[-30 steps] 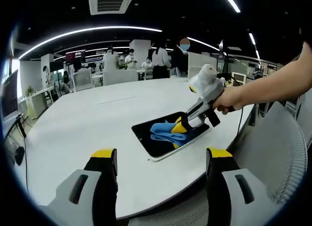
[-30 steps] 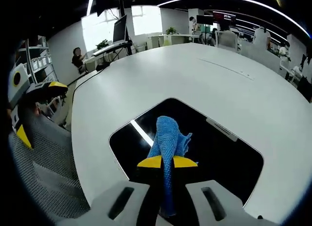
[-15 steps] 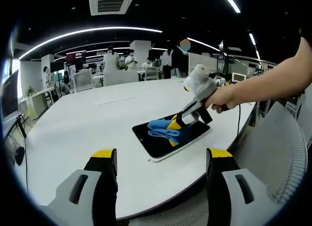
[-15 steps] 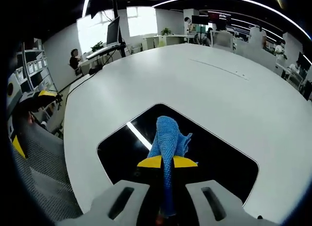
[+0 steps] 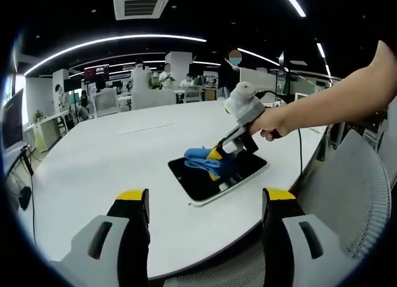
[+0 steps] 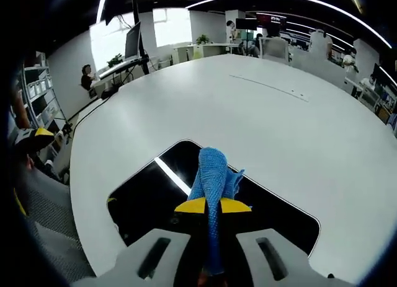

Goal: Wipe the mirror surface with the cleaning cloth until all visible marks leave the cleaned area.

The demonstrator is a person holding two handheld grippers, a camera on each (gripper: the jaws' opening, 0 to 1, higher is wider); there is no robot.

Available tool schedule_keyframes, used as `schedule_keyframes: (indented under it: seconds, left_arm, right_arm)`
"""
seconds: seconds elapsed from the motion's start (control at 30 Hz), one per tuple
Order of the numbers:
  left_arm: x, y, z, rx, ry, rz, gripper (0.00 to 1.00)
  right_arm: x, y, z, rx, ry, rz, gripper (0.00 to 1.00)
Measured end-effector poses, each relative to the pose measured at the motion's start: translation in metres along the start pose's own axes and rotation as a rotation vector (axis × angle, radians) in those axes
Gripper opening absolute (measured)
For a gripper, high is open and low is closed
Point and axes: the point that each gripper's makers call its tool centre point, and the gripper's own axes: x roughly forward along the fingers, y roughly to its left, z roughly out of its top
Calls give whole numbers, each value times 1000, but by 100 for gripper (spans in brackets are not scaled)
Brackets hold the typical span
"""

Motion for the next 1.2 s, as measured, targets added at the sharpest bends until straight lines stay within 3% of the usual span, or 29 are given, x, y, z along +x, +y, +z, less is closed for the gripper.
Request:
schedule_keyframes:
  seconds: [0.53,0.8,0.97,1.03,1.2]
  left_arm:
    - [0,-1,0,0,-4,-1,72]
    - [0,-1,0,-1,-5,-2,72]
    - [-1,-1,0,-2,-3,-3,72]
    - [-1,-1,0,-2,-3,-3,71]
    - [0,-2,0,-1,-1,-7,71]
  right_arm:
    - [11,-17,10,23,10,-38,0]
    - [17,-24,16,-11,28,-64,0]
    - [18,-24,18,-48,39,-73,1]
    - [17,-23,18,-145,42,-72,1]
    - [14,-19,18,-220,69,-85,0]
